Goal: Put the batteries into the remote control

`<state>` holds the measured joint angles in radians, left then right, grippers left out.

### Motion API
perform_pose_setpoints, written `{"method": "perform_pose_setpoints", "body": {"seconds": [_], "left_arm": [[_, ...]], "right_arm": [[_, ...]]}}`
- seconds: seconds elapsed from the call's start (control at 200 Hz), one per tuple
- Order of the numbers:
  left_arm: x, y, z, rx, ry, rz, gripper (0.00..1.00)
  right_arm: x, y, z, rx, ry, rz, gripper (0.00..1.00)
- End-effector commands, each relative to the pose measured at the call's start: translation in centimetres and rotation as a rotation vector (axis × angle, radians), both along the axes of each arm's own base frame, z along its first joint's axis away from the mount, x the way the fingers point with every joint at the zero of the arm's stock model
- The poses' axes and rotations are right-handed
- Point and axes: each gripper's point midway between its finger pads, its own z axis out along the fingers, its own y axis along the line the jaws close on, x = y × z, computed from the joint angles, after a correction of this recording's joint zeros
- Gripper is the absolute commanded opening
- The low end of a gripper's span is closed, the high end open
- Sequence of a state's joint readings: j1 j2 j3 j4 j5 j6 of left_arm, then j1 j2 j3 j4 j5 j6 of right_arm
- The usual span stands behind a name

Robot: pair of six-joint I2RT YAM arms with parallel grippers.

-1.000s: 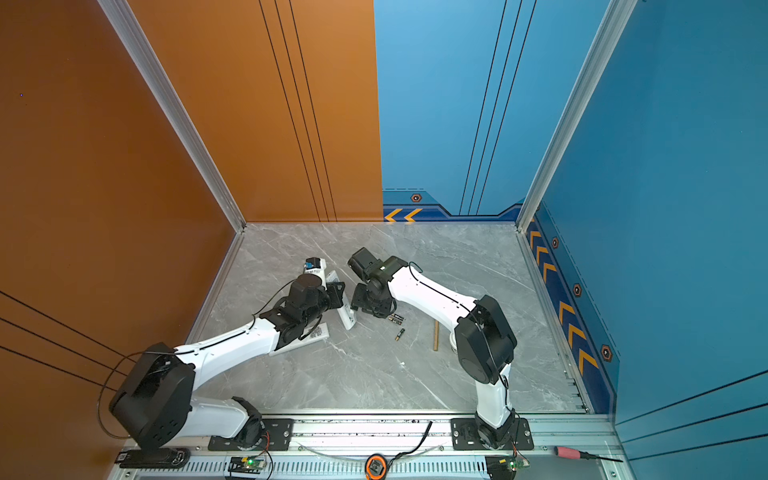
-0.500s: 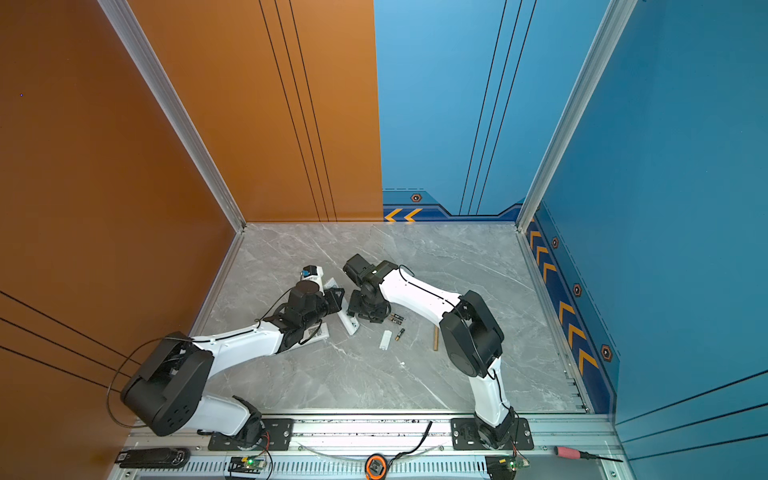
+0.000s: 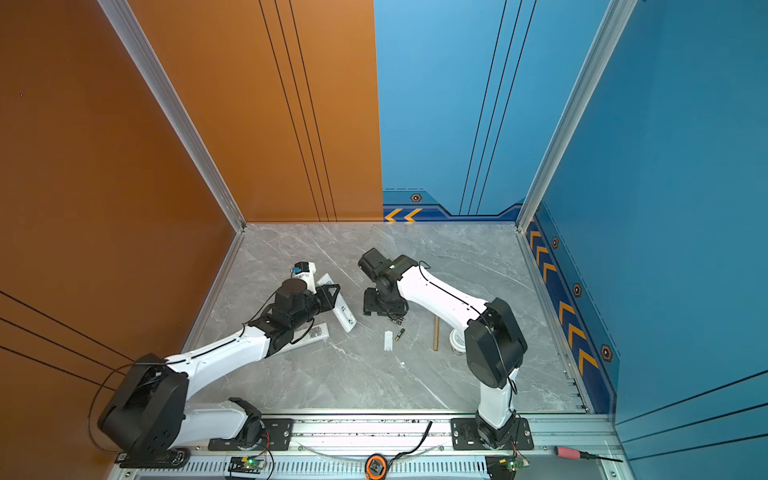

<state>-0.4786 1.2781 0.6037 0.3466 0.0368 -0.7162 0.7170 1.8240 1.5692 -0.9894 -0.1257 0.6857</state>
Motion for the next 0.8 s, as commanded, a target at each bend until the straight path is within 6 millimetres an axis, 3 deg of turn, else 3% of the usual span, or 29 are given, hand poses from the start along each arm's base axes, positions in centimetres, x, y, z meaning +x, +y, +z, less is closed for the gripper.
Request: {"method": "perform_pose_setpoints", "body": {"seconds": [0.0, 0.105, 0.255, 0.621, 0.711, 0.796], "left_arm": [[-2.0, -0.4, -0.5, -0.019, 0.054, -0.069, 0.0], [-3.3, -0.5, 0.1, -0.068, 0.058, -0.091, 0.0], [-4.6, -0.3, 1.0, -0.047, 0.049, -0.105, 0.0], [-5.8, -0.3, 1.0, -0.055, 0.05, -0.113, 0.0], [-5.9, -0.3, 0.9, -0.062, 0.048, -0.112, 0.0], [-6.0, -0.3, 1.0, -0.065, 0.047, -0.114, 0.0]], "right_arm": [[-0.2, -5.4, -1.9, -0.216, 0.063, 0.135, 0.65], [-0.8, -7.0, -3.1, -0.285, 0.143, 0.192, 0.64], [-1.0, -7.4, -4.8, -0.227, 0.158, 0.079, 0.62], [-1.4, -3.8, -7.8, -0.119, 0.182, 0.004, 0.55], [-1.3, -4.8, -7.8, -0.144, 0.167, -0.004, 0.54], [0.1, -5.9, -7.3, -0.148, 0.143, -0.008, 0.55]]}}
